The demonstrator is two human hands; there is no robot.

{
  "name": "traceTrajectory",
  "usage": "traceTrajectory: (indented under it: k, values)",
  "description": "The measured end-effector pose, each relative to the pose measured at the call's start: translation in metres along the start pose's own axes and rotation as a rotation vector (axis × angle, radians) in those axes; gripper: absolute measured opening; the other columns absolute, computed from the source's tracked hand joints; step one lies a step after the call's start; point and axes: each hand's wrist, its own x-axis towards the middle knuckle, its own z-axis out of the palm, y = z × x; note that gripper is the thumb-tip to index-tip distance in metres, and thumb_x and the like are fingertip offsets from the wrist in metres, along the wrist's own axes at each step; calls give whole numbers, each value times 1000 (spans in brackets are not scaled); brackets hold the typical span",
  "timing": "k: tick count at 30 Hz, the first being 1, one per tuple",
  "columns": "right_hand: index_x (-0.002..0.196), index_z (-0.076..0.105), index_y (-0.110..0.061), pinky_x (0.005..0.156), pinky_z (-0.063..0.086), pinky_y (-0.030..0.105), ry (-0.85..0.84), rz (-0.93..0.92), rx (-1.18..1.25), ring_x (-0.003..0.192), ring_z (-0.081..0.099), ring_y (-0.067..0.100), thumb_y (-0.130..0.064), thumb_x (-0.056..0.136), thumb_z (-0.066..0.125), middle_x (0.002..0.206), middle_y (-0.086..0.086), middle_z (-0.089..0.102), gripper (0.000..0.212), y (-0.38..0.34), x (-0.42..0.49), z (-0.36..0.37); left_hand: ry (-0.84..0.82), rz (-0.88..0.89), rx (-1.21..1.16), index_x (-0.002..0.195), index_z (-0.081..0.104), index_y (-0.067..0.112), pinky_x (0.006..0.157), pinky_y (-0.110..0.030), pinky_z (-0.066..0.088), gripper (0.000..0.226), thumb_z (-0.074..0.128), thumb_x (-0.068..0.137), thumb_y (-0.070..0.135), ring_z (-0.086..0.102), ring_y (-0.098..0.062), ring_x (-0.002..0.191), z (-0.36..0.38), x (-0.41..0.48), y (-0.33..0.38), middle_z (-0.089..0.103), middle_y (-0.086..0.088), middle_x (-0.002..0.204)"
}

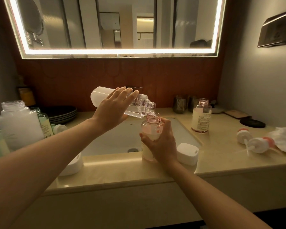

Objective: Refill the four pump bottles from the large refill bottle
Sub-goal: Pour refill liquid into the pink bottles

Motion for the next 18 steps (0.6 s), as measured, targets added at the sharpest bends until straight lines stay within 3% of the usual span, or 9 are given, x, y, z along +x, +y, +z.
traceTrajectory:
  k: [18]
  values:
    - [125, 33, -18, 76, 54, 28, 6, -11, 0, 101, 55, 19, -58, 65, 65, 121, 6, 53, 79, 2, 0, 2, 7, 23, 24, 127, 50, 6, 84, -55, 48, 83, 89, 54, 13, 58, -40, 110, -2, 3, -2, 59, -21, 121]
